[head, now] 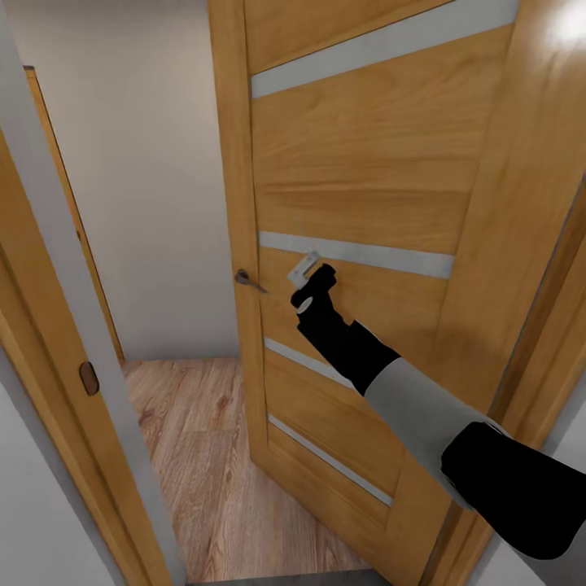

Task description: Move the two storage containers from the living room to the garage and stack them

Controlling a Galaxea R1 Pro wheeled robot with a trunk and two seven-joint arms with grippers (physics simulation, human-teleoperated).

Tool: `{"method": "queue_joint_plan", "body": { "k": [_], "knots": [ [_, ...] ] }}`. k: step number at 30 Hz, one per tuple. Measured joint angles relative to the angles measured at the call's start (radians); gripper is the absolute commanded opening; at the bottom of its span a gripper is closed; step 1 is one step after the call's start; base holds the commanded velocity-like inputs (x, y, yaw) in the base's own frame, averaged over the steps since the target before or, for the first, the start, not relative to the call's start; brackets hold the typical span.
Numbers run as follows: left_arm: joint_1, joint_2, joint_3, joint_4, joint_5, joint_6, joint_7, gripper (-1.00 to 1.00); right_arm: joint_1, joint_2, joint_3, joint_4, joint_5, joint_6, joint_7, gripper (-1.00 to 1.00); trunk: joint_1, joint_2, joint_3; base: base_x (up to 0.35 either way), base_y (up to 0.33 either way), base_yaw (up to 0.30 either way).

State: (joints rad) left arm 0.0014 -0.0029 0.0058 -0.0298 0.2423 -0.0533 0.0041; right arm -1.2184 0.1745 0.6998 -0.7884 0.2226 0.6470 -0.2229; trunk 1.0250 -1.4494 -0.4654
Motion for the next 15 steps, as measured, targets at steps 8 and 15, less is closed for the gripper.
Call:
{"method": "queue_joint_plan", "body": {
  "k": [8, 15],
  "knots": [
    [0.000, 0.000, 0.000, 0.000, 0.002, 0.000, 0.000, 1.00, 0.000, 0.000, -0.006, -0.028, 0.007, -0.003, -0.004, 1.00, 0.000, 0.000, 0.000, 0.000, 0.000, 0.000],
    [0.000, 0.000, 0.000, 0.000, 0.002, 0.000, 0.000, 1.00, 0.000, 0.000, -0.003, -0.076, 0.013, 0.008, -0.005, 1.00, 0.000, 0.000, 0.000, 0.000, 0.000, 0.000]
  ]
}}
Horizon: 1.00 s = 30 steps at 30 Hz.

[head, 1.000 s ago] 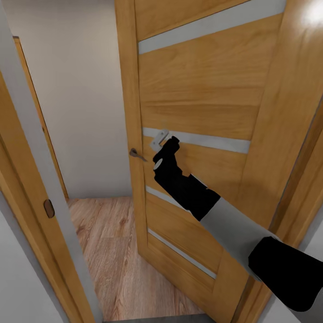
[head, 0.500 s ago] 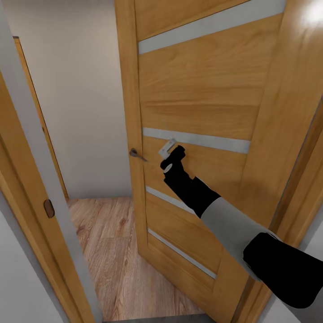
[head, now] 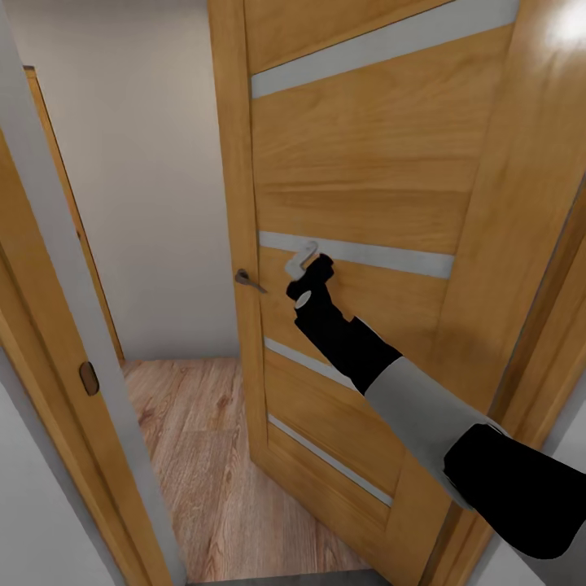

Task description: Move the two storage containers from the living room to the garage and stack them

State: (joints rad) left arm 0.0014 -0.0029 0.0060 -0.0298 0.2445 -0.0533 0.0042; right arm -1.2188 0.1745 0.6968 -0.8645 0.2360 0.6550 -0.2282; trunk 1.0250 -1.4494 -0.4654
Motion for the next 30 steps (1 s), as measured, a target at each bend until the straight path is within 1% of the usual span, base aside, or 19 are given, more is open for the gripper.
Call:
{"method": "queue_joint_plan", "body": {
  "k": [10, 19, 30],
  "knots": [
    [0.000, 0.000, 0.000, 0.000, 0.003, 0.000, 0.000, 1.00, 0.000, 0.000, -0.002, -0.003, 0.001, 0.004, 0.001, 1.00, 0.000, 0.000, 0.000, 0.008, 0.000, 0.000],
    [0.000, 0.001, 0.001, 0.000, 0.005, 0.000, 0.000, 1.00, 0.000, 0.000, -0.004, -0.004, 0.000, -0.005, -0.002, 1.00, 0.000, 0.000, 0.000, 0.230, 0.000, 0.000],
    [0.000, 0.001, 0.004, 0.000, 0.009, 0.000, 0.002, 1.00, 0.000, 0.000, -0.004, -0.002, -0.003, 0.001, 0.000, 1.00, 0.000, 0.000, 0.000, 0.024, 0.000, 0.000]
  ]
}}
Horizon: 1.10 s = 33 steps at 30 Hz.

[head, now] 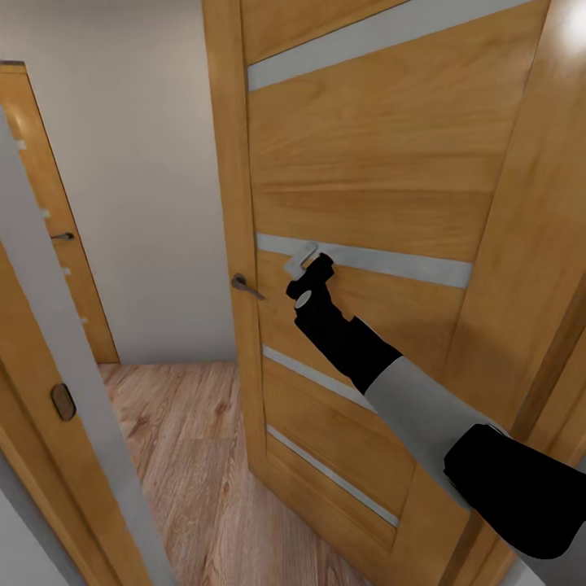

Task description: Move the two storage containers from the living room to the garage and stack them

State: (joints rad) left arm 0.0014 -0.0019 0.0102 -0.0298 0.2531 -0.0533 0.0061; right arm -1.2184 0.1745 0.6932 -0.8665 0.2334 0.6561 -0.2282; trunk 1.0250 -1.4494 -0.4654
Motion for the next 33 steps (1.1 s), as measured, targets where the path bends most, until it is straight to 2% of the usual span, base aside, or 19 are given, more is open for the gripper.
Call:
{"method": "queue_joint_plan", "body": {
  "k": [8, 9, 10, 11, 14, 19, 24, 33],
  "knots": [
    [0.000, -0.001, 0.000, 0.000, 0.000, 0.000, 0.001, 1.00, 0.000, 0.000, 0.014, 0.011, 0.005, -0.025, -0.005, 1.00, 0.000, 0.000, 0.000, 0.000, 0.000, 0.000],
    [0.000, -0.001, 0.001, 0.000, 0.000, 0.000, 0.001, 1.00, 0.000, 0.000, 0.015, 0.013, 0.004, -0.048, -0.005, 1.00, 0.000, 0.000, 0.000, 0.000, 0.000, 0.000],
    [0.000, -0.001, 0.001, 0.000, 0.000, 0.000, 0.000, 1.00, 0.000, 0.000, 0.016, 0.022, -0.004, -0.139, -0.006, 1.00, 0.000, 0.000, 0.000, 0.000, 0.000, 0.000],
    [0.000, -0.001, 0.001, 0.000, 0.000, 0.000, 0.000, 1.00, 0.000, 0.000, 0.016, 0.030, -0.005, -0.161, -0.007, 1.00, 0.000, 0.000, 0.000, 0.000, 0.000, 0.000],
    [0.000, -0.001, 0.001, 0.000, 0.000, 0.000, 0.000, 1.00, 0.000, 0.000, 0.016, 0.069, 0.000, -0.199, -0.007, 1.00, 0.000, 0.000, 0.000, 0.000, 0.000, 0.000],
    [0.000, -0.001, 0.001, 0.000, 0.000, 0.000, 0.000, 1.00, 0.000, 0.000, 0.016, 0.080, -0.001, -0.257, -0.007, 1.00, 0.000, 0.000, 0.000, 0.000, 0.000, 0.000],
    [0.000, -0.001, 0.000, 0.000, 0.000, 0.000, 0.000, 1.00, 0.000, 0.000, 0.016, 0.111, -0.003, -0.289, -0.005, 1.00, 0.000, 0.000, 0.000, 0.081, 0.000, 0.000],
    [0.000, 0.000, -0.002, 0.000, -0.001, 0.001, 0.000, 1.00, 0.000, 0.000, 0.018, 0.123, -0.002, -0.297, 0.001, 1.00, -0.001, 0.000, 0.000, 0.281, 0.000, 0.000]
  ]
}}
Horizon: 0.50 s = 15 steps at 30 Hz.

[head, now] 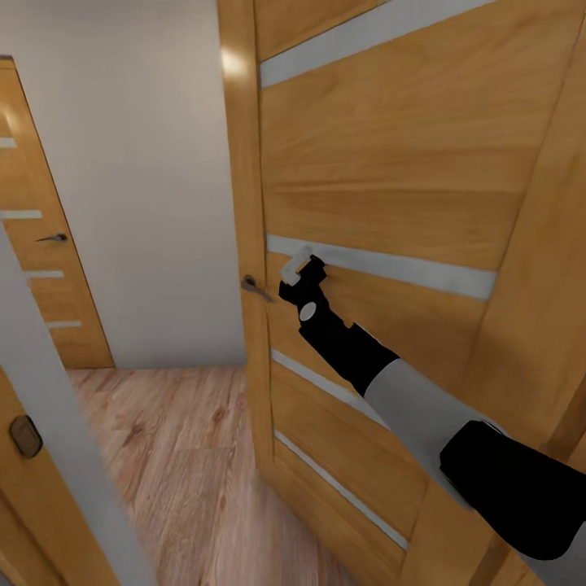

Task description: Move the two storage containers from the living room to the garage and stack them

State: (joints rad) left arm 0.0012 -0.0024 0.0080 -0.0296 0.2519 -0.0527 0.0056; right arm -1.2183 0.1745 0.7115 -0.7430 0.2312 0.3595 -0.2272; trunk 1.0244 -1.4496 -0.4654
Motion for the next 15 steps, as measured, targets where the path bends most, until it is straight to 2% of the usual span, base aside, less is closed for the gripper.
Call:
{"method": "queue_joint_plan", "body": {
  "k": [4, 15],
  "knots": [
    [0.000, 0.000, 0.001, 0.000, 0.001, -0.001, 0.000, 1.00, 0.000, 0.000, 0.000, 0.002, 0.000, 0.001, 0.000, 1.00, 0.000, 0.000, 0.000, 0.266, 0.000, 0.000],
    [0.000, 0.000, 0.001, 0.000, 0.000, 0.000, 0.000, 1.00, 0.000, 0.000, 0.000, 0.010, 0.011, 0.008, 0.000, 1.00, 0.000, 0.000, 0.000, 0.195, 0.000, 0.000]
  ]
}}
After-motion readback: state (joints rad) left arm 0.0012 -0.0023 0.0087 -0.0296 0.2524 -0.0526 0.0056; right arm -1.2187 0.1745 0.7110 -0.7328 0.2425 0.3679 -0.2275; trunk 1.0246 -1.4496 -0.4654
